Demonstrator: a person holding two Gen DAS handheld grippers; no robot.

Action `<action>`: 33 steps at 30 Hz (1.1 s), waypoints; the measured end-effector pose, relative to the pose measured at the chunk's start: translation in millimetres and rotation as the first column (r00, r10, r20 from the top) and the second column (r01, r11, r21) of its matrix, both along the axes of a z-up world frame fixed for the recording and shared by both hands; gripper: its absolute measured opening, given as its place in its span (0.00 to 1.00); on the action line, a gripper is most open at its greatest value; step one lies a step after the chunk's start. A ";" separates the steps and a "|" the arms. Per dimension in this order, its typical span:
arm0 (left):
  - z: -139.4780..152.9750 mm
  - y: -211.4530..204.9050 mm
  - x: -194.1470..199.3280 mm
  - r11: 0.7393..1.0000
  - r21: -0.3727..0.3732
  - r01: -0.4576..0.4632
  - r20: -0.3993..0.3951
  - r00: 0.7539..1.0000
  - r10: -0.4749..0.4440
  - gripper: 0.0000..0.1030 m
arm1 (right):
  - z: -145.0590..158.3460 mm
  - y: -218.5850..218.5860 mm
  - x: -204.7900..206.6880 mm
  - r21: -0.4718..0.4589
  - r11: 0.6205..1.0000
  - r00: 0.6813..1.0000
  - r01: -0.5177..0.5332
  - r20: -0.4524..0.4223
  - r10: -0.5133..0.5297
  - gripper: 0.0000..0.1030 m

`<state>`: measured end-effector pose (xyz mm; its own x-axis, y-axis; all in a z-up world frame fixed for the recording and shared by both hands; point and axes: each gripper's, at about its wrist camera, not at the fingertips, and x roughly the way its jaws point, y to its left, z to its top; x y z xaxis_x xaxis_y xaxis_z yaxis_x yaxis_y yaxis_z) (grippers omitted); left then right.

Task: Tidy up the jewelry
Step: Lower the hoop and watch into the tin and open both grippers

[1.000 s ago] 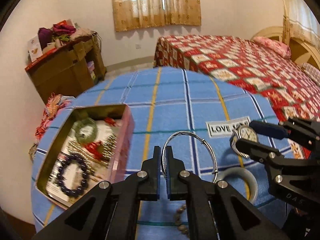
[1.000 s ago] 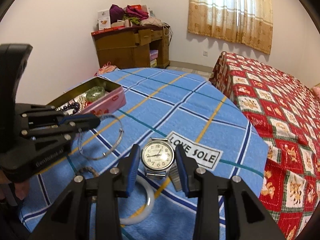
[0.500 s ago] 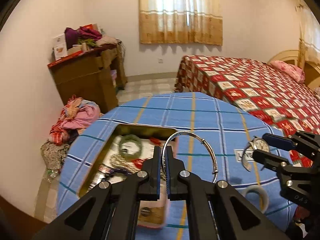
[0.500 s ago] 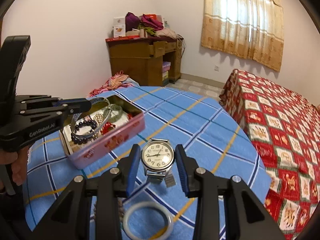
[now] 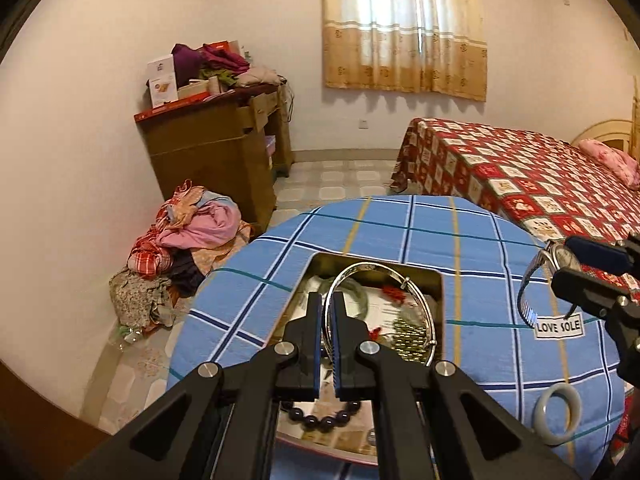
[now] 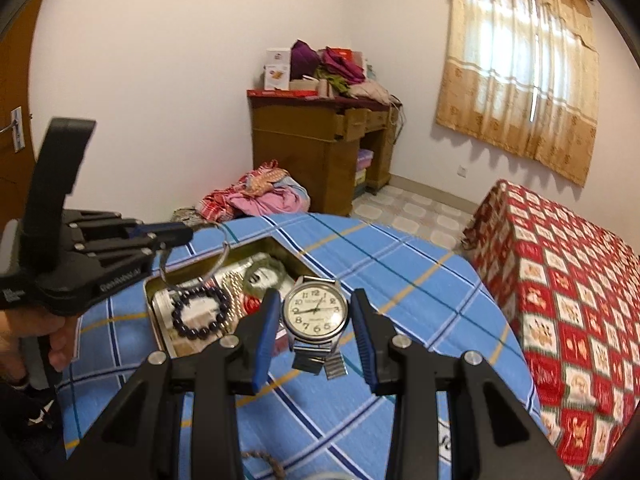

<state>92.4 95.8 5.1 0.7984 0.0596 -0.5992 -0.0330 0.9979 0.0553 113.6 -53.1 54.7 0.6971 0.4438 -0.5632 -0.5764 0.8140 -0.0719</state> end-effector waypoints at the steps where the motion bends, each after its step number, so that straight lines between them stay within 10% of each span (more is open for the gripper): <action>1: -0.8 1.8 1.2 1.000 0.001 -0.003 -0.002 1.000 0.003 0.03 | 0.4 4.0 0.2 -0.001 1.000 1.000 -0.007 0.001 0.007 0.37; 33: -35.9 29.4 35.8 0.999 0.012 -0.043 -0.094 0.995 0.043 0.03 | -41.7 69.5 25.2 -0.031 0.994 0.992 -0.105 -0.079 0.103 0.37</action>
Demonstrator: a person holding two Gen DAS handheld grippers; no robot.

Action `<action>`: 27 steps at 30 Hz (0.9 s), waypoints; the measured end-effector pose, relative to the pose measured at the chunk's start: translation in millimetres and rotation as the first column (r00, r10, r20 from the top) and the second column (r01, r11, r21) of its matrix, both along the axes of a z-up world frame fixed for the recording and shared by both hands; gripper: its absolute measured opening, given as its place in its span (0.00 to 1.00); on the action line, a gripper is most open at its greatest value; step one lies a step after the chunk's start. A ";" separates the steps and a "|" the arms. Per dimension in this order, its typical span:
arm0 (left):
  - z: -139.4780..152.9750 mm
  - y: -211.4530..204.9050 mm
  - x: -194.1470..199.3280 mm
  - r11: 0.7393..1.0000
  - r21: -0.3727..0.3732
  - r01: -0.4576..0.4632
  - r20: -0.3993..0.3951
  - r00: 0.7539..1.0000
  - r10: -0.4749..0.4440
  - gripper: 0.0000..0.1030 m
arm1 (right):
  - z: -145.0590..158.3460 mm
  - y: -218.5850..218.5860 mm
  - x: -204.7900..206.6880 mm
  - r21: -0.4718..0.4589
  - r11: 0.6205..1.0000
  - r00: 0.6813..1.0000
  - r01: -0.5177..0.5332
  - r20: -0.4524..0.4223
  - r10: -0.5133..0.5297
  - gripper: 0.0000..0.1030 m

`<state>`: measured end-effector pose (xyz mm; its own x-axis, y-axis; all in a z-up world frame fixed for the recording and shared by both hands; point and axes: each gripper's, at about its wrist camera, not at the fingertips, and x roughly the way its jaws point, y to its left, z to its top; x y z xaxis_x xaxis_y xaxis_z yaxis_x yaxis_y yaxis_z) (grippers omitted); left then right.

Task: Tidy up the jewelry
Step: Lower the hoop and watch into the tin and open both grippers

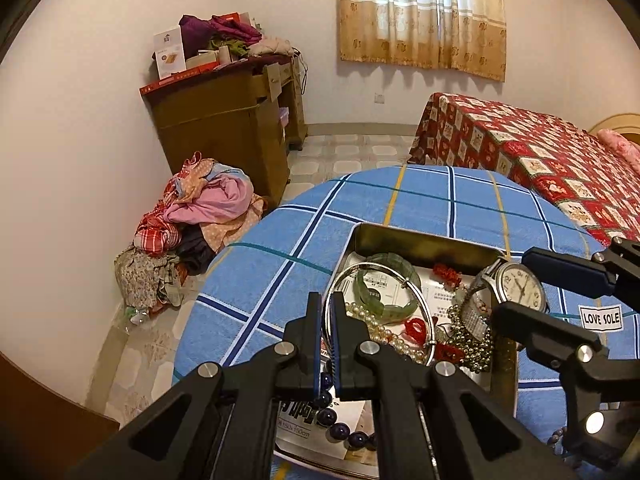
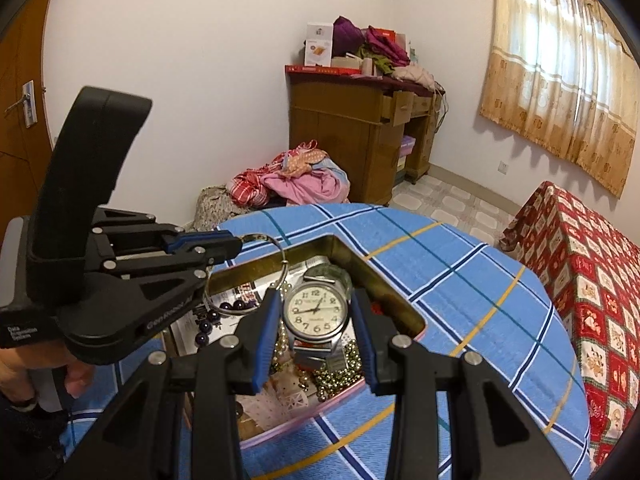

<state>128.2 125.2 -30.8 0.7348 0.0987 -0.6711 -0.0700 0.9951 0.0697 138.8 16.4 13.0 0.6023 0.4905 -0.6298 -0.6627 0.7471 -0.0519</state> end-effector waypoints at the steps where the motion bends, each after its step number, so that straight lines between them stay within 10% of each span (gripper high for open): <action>1: -0.5 -0.1 1.0 1.000 0.002 0.000 -0.003 1.000 0.000 0.03 | -1.4 0.5 0.4 -0.003 1.000 1.000 0.001 -0.003 -0.001 0.37; 27: -29.1 -7.1 12.4 0.999 0.030 0.012 -0.086 0.996 -0.009 0.03 | -40.4 7.5 5.8 -0.081 0.997 0.992 0.000 -0.127 -0.011 0.38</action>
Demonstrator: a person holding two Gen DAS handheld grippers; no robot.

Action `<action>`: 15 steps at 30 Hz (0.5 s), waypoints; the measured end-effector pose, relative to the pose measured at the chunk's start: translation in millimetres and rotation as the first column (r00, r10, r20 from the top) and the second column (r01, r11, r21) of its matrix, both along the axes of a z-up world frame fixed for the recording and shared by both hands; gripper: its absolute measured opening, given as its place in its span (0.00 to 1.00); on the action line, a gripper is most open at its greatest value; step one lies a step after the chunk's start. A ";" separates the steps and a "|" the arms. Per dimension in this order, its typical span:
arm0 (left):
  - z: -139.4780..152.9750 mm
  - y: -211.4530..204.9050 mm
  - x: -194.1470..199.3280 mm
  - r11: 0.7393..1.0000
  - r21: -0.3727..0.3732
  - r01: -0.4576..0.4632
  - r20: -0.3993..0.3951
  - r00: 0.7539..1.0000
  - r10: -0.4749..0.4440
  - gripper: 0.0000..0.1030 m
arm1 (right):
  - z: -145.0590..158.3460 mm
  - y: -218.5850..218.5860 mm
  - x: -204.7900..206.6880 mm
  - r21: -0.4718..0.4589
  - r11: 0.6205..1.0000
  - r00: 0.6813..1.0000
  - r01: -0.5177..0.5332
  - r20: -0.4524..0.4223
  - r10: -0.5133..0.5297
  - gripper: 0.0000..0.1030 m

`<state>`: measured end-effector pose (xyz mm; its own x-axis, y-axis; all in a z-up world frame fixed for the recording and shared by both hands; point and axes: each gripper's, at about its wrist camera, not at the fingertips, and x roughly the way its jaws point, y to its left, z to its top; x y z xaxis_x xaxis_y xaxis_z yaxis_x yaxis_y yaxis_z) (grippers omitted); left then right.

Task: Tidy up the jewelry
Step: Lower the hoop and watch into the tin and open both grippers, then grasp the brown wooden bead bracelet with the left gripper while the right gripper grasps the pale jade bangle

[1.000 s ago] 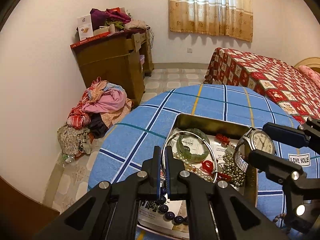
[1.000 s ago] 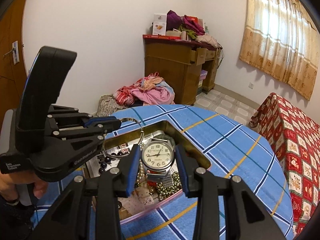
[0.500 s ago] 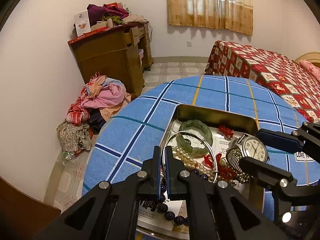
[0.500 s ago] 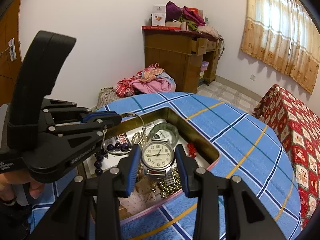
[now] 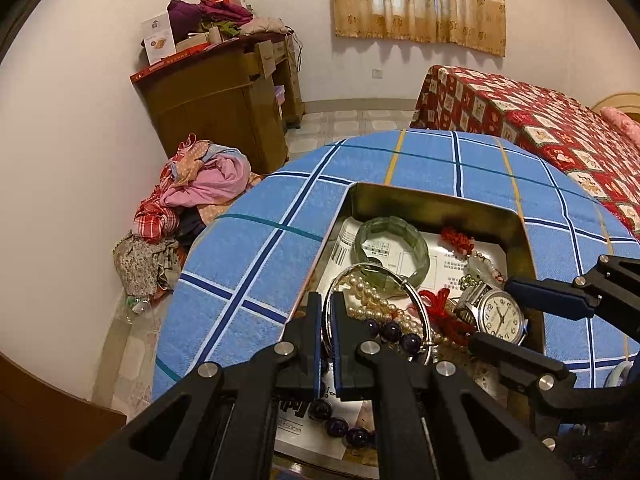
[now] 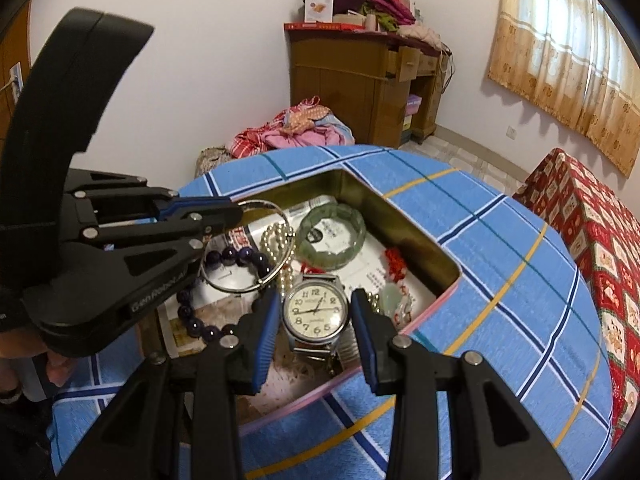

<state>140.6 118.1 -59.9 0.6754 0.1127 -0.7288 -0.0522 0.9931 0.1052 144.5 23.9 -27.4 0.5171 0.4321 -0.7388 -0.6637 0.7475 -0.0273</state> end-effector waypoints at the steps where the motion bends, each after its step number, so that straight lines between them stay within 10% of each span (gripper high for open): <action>1: -0.1 -0.3 0.8 1.000 0.000 0.001 -0.001 1.000 -0.001 0.03 | -0.8 -1.4 0.3 0.000 1.000 1.000 0.002 -0.004 -0.002 0.38; 10: 7.4 -4.3 -6.8 1.000 -0.015 -0.005 0.017 1.000 0.006 0.10 | 11.7 -19.8 -5.7 0.024 0.999 0.999 0.030 0.012 -0.030 0.59; 15: 18.9 -8.9 -25.1 0.999 -0.003 -0.035 0.086 0.996 0.036 0.75 | 23.6 -59.1 -8.9 0.011 0.996 0.995 0.092 0.042 -0.092 0.67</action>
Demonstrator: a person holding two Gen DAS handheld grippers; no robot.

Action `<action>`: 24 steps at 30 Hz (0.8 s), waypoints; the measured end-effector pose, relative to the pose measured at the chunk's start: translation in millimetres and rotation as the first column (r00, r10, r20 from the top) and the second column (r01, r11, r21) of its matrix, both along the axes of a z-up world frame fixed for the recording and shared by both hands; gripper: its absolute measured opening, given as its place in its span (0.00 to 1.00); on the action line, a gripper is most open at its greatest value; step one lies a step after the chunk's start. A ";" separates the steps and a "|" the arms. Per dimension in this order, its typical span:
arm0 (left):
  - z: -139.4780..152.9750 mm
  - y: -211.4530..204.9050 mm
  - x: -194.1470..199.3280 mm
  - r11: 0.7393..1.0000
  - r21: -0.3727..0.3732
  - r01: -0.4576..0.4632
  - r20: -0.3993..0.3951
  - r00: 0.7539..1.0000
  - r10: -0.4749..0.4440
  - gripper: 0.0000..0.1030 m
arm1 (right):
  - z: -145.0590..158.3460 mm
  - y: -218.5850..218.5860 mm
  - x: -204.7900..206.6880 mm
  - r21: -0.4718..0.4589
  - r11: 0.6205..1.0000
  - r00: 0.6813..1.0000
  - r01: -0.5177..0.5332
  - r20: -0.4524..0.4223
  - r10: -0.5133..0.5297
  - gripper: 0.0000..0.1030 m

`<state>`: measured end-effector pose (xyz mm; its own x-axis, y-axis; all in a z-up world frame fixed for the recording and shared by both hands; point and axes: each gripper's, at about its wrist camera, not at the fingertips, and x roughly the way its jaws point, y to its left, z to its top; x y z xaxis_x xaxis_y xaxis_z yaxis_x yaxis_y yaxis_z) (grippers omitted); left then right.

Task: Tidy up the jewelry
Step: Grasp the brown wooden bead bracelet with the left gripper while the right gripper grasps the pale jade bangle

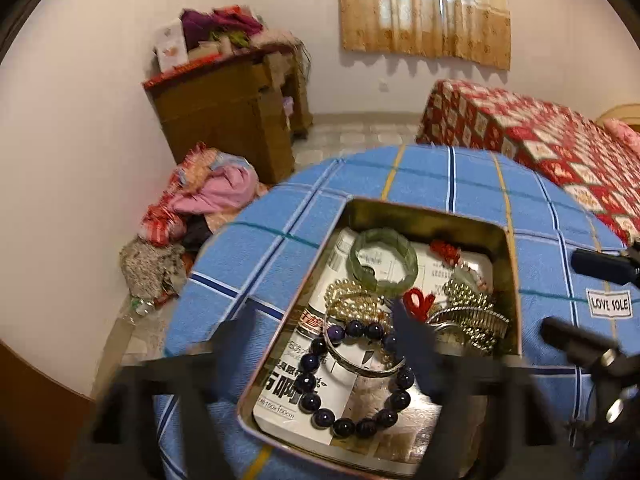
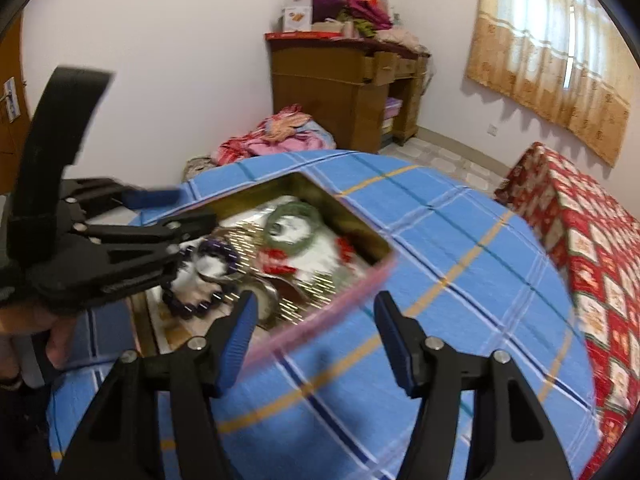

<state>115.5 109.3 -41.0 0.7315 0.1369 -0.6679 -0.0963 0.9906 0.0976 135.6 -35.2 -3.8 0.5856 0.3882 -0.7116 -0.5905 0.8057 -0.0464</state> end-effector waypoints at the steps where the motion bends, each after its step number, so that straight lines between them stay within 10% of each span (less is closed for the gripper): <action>1: 2.3 -2.3 -2.7 1.000 -0.006 0.007 0.007 1.000 -0.007 0.75 | 0.4 -8.0 0.7 0.001 1.000 1.000 0.015 0.000 -0.015 0.68; 10: 10.7 -43.6 -42.5 0.996 -0.020 0.083 0.028 0.996 -0.082 0.75 | -5.4 -87.3 -29.8 0.030 0.982 0.982 0.185 -0.055 -0.183 0.75; 24: -6.7 -114.4 -110.6 0.969 0.011 0.248 -0.013 0.969 -0.248 0.75 | -40.9 -103.9 -94.0 0.006 0.986 0.979 0.169 -0.117 -0.167 0.85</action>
